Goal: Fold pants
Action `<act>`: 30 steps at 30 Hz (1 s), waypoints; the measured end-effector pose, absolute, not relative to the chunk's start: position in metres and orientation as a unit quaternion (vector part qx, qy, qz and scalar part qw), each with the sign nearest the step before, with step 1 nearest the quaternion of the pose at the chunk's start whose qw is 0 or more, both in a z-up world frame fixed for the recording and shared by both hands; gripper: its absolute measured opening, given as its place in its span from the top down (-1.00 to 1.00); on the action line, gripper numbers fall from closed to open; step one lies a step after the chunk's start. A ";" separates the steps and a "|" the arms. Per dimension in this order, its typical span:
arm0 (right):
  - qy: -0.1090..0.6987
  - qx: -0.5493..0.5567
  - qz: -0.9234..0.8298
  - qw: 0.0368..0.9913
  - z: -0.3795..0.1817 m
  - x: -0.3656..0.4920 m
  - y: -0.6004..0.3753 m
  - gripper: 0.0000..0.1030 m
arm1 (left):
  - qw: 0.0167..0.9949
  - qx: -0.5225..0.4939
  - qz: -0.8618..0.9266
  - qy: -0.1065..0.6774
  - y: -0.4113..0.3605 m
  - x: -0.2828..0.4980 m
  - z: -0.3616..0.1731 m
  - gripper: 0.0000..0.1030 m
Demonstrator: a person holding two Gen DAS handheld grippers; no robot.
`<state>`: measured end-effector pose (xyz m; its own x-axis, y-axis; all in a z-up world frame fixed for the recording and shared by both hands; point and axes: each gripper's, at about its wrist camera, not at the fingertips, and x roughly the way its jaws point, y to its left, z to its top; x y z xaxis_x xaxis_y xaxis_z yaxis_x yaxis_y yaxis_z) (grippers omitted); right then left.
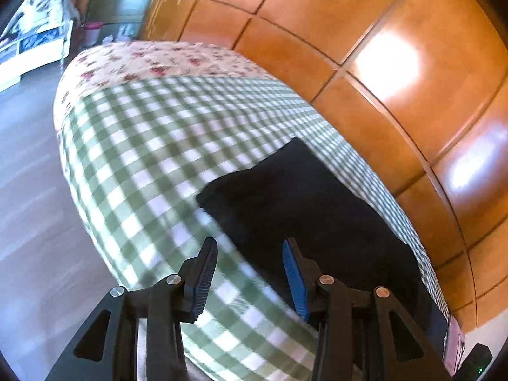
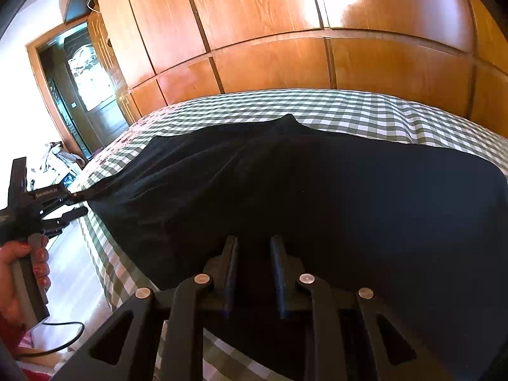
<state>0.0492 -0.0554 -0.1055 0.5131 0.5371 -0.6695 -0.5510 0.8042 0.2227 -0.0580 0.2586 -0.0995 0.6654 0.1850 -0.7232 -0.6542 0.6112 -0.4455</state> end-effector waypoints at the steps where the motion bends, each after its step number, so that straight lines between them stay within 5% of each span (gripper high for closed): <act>1: 0.381 -0.009 0.312 0.870 -0.106 0.049 -0.055 0.58 | 0.833 -0.372 0.245 0.329 0.262 -0.058 -0.105 0.15; 18: 0.376 -0.006 0.311 0.873 -0.107 0.047 -0.056 0.58 | 0.842 -0.449 0.136 0.265 0.292 -0.034 -0.137 0.14; 21: 0.376 -0.005 0.311 0.873 -0.107 0.047 -0.057 0.58 | 0.845 -0.436 0.149 0.271 0.290 -0.023 -0.136 0.27; 23: 0.376 -0.006 0.310 0.873 -0.107 0.047 -0.057 0.58 | 0.844 -0.428 0.163 0.280 0.289 -0.018 -0.137 0.55; 30: 0.380 -0.001 0.306 0.873 -0.106 0.048 -0.057 0.58 | 0.842 -0.440 0.165 0.264 0.288 -0.016 -0.128 0.73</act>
<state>0.0481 -0.0574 -0.1060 0.5237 0.5338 -0.6639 -0.5346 0.8127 0.2317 -0.0158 0.2876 -0.1281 0.8057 0.0465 -0.5904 -0.5110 0.5587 -0.6533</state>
